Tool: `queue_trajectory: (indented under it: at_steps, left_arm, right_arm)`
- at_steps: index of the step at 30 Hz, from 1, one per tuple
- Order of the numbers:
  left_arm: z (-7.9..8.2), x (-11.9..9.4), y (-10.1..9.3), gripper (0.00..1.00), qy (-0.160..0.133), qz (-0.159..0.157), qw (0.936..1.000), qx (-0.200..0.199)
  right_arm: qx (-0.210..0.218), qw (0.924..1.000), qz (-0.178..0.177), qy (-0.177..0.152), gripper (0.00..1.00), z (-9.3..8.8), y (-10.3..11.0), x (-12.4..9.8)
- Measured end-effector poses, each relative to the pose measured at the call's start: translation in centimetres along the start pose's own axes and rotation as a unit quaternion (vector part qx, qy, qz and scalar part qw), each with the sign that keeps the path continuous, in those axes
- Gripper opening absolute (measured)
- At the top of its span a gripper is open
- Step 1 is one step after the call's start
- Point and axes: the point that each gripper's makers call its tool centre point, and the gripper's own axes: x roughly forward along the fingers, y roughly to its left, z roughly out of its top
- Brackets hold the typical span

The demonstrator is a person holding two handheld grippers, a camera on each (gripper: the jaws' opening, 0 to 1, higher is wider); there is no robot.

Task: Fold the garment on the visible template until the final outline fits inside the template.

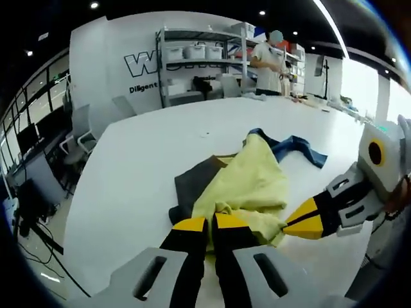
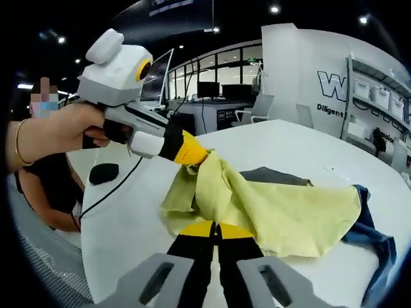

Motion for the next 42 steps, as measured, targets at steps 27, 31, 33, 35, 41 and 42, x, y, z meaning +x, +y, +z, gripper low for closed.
queue_trajectory:
  at_steps: [27,31,33,35,41,42]
  left_arm:
    - [4.4,-5.6,-5.9,0.04,-0.056,-0.069,0.9927,0.082]
    - [4.0,-6.0,-6.6,0.04,-0.047,-0.081,0.9901,0.104]
    - [3.0,-6.2,-7.1,0.04,-0.029,-0.096,0.9877,0.120]
    - [1.9,-6.4,-7.0,0.04,-0.013,-0.104,0.9872,0.121]
    - [-1.8,-6.4,-7.1,0.04,0.049,-0.128,0.9803,0.142]
    - [-2.2,-6.3,-7.0,0.04,0.058,-0.126,0.9800,0.143]
  right_arm:
    - [0.015,0.9961,-0.061,-0.062,0.00,5.1,-3.8,-9.4]
    - [-0.010,0.9989,-0.028,-0.037,0.00,4.9,-2.8,-10.0]
    - [-0.018,0.9996,0.018,-0.009,0.00,3.8,-1.5,-10.0]
    - [-0.009,0.9982,0.056,0.018,0.00,2.0,-0.2,-9.6]
    - [0.042,0.9949,0.083,0.040,0.00,-1.8,1.4,-8.2]
    - [0.054,0.9945,0.081,0.037,0.00,-2.2,1.5,-7.9]
